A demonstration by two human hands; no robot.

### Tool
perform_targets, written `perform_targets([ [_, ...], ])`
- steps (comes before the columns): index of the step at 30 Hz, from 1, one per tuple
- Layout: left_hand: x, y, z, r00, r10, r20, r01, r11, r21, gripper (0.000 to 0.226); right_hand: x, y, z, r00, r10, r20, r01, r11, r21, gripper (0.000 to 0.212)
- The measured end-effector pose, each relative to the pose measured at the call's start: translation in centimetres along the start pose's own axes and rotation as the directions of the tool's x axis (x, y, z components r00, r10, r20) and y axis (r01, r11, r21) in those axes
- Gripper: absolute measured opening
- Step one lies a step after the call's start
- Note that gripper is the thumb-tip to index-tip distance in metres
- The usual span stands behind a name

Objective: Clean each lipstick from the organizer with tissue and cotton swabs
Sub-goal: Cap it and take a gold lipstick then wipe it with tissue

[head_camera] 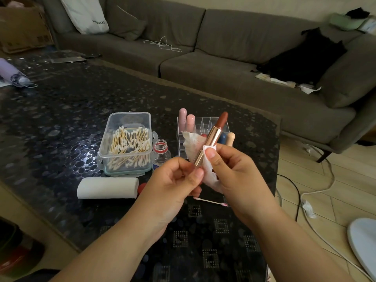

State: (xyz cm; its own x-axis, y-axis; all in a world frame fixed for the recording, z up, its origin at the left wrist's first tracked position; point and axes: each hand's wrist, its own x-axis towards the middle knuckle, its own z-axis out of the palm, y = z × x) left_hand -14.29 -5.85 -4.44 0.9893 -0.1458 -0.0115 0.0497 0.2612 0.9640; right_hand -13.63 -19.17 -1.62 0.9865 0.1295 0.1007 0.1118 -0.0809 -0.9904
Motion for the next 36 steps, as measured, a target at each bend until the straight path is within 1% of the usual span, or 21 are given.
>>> perform_targets([
  [2, 0.0, 0.0, 0.0, 1.000, -0.004, 0.003, 0.004, 1.000, 0.000, 0.023, 0.0, 0.0, 0.0, 1.000, -0.008, -0.005, 0.008, 1.000, -0.014, 0.044],
  [4, -0.2, 0.3, 0.1, 0.998, -0.039, 0.043, 0.040, 0.998, -0.040, 0.023, 0.1, -0.2, -0.2, 1.000, -0.020, 0.010, 0.021, 1.000, -0.018, 0.044],
  [6, -0.3, 0.5, 0.2, 0.993, -0.087, 0.082, 0.094, 0.992, -0.083, 0.031, 0.0, -0.5, -0.4, 0.998, -0.023, 0.052, 0.021, 0.999, 0.024, 0.040],
  [7, -0.3, 0.5, 0.3, 0.992, -0.093, 0.083, 0.100, 0.991, -0.090, 0.032, 0.0, -0.5, -0.4, 0.997, -0.025, 0.071, 0.023, 0.999, 0.035, 0.039],
  [9, -0.2, 0.4, 0.2, 0.997, -0.058, 0.055, 0.063, 0.995, -0.079, 0.028, 0.0, -0.4, -0.4, 0.997, -0.030, 0.065, 0.028, 0.999, 0.020, 0.038],
  [12, 0.1, 0.0, -0.1, 1.000, 0.014, -0.013, -0.015, 1.000, -0.027, 0.023, 0.0, 0.1, -0.1, 1.000, -0.026, 0.006, 0.026, 1.000, -0.003, 0.035],
  [15, 0.2, -0.2, -0.3, 0.998, 0.046, -0.046, -0.044, 0.998, 0.043, 0.023, 0.0, 0.2, 0.0, 0.999, -0.022, -0.029, 0.021, 0.999, -0.048, 0.036],
  [17, 0.2, -0.1, -0.4, 0.998, 0.054, -0.035, -0.050, 0.995, 0.090, 0.023, 0.1, 0.2, 0.0, 0.999, -0.025, -0.039, 0.022, 0.997, -0.080, 0.030],
  [19, 0.3, -0.2, -0.4, 0.998, 0.069, -0.002, -0.067, 0.983, 0.170, 0.015, 0.1, 0.1, -0.1, 0.998, -0.021, -0.054, 0.016, 0.995, -0.095, 0.021],
  [21, 0.3, -0.3, -0.3, 0.995, 0.092, 0.037, -0.098, 0.968, 0.230, 0.013, 0.2, 0.3, -0.1, 0.997, -0.011, -0.083, 0.004, 0.997, -0.081, 0.018],
  [24, 0.4, -0.6, -0.4, 0.993, 0.110, 0.050, -0.120, 0.957, 0.264, 0.017, 0.2, 0.5, 0.0, 0.991, -0.014, -0.132, 0.004, 0.997, -0.076, 0.017],
  [30, 0.4, -0.6, -0.4, 0.997, 0.072, 0.014, -0.073, 0.961, 0.267, 0.017, 0.5, 0.5, -0.4, 0.986, -0.044, -0.158, 0.024, 0.992, -0.123, 0.025],
  [32, 0.4, -0.6, -0.5, 0.998, 0.056, -0.012, -0.051, 0.963, 0.264, 0.016, 0.8, 0.6, -1.0, 0.982, -0.056, -0.182, 0.023, 0.983, -0.180, 0.021],
  [34, 0.5, -0.6, -0.7, 0.998, 0.052, -0.035, -0.040, 0.961, 0.275, 0.014, 1.3, 1.1, -1.7, 0.971, -0.099, -0.220, 0.024, 0.947, -0.320, 0.015],
  [36, 0.4, -0.5, -0.8, 0.998, 0.053, -0.044, -0.037, 0.954, 0.298, 0.012, 1.9, 1.6, -2.4, 0.962, -0.146, -0.230, 0.019, 0.877, -0.480, 0.008],
])
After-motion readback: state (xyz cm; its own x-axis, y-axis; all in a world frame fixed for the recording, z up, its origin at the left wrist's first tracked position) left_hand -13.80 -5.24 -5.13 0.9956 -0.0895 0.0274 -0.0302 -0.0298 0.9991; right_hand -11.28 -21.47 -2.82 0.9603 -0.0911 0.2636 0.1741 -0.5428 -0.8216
